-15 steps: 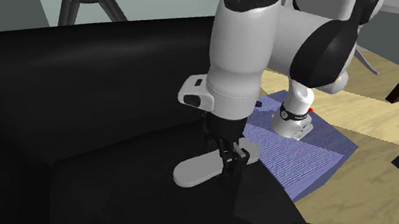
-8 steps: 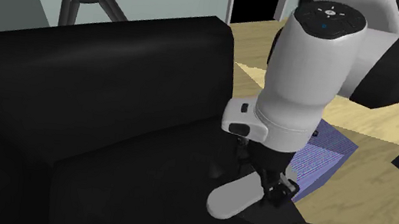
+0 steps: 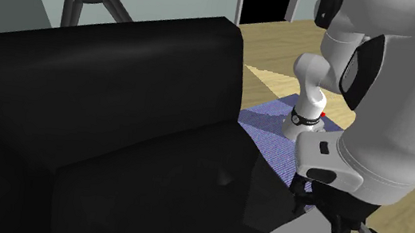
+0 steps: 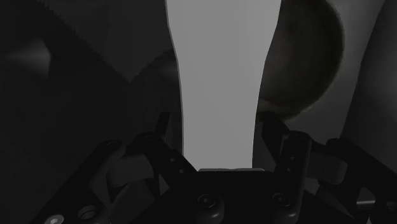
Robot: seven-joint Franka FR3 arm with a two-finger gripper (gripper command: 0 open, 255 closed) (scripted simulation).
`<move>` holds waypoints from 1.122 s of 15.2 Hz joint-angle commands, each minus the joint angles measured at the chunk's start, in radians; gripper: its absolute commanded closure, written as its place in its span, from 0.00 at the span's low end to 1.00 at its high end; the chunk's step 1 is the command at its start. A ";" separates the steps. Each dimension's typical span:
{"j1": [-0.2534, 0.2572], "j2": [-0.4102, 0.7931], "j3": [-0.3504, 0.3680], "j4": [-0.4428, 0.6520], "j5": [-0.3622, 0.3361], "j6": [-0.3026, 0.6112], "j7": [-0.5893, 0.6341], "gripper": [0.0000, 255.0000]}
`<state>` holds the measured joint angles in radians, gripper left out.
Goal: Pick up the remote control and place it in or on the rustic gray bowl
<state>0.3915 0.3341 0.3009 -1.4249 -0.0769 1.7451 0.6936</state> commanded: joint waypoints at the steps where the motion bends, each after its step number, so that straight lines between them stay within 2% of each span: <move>1: 0.037 0.028 0.013 0.036 -0.013 -0.009 0.050 1.00; 5: 0.104 0.091 0.030 0.128 -0.037 -0.041 0.125 1.00; 17: 0.093 0.092 0.026 -0.032 -0.040 0.120 0.129 1.00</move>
<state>0.4851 0.4254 0.3273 -1.4461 -0.1164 1.8519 0.8226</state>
